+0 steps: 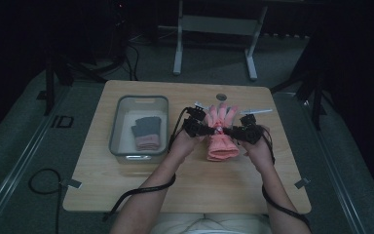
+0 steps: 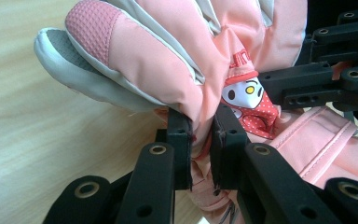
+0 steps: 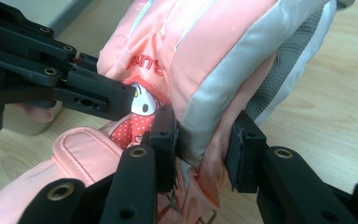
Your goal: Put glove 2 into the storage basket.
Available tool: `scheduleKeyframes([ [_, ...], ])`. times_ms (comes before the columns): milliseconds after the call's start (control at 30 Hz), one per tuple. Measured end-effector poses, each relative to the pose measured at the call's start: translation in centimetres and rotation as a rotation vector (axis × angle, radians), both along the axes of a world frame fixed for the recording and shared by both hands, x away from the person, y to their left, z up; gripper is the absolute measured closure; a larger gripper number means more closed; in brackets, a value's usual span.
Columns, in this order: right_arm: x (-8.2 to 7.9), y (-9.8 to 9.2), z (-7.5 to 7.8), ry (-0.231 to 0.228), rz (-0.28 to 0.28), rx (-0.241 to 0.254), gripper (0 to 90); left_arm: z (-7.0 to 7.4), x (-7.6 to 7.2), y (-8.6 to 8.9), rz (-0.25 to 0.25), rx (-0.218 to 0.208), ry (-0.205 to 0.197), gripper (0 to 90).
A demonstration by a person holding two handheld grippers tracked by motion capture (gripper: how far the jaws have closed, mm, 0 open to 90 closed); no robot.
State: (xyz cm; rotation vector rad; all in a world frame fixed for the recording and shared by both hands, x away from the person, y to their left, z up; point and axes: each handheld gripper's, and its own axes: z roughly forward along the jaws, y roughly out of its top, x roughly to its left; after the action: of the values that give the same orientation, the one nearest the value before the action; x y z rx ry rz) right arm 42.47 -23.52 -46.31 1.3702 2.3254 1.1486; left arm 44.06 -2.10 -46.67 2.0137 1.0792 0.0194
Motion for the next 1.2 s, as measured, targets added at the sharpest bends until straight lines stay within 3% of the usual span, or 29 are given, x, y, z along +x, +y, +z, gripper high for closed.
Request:
scheduleKeyframes([
  [367, -0.5, 1.1, 4.4, -0.084, 0.021, 0.019, 67.3, 4.6, -0.7, 1.5, 0.017, -0.015, -0.06, 79.2],
  [667, -0.4, 3.0, 6.8, -0.111, 0.058, 0.027, 67.3, 7.2, -1.3, 3.8, 0.043, -0.007, -0.092, 79.1],
  [967, 0.3, 5.7, 8.4, -0.135, 0.094, 0.022, 67.3, 8.5, -1.5, 6.4, 0.084, -0.005, -0.121, 79.0],
  [1200, 0.7, 8.2, 8.6, -0.143, 0.13, 0.008, 67.3, 8.8, -1.8, 8.8, 0.124, 0.0, -0.114, 79.1],
])
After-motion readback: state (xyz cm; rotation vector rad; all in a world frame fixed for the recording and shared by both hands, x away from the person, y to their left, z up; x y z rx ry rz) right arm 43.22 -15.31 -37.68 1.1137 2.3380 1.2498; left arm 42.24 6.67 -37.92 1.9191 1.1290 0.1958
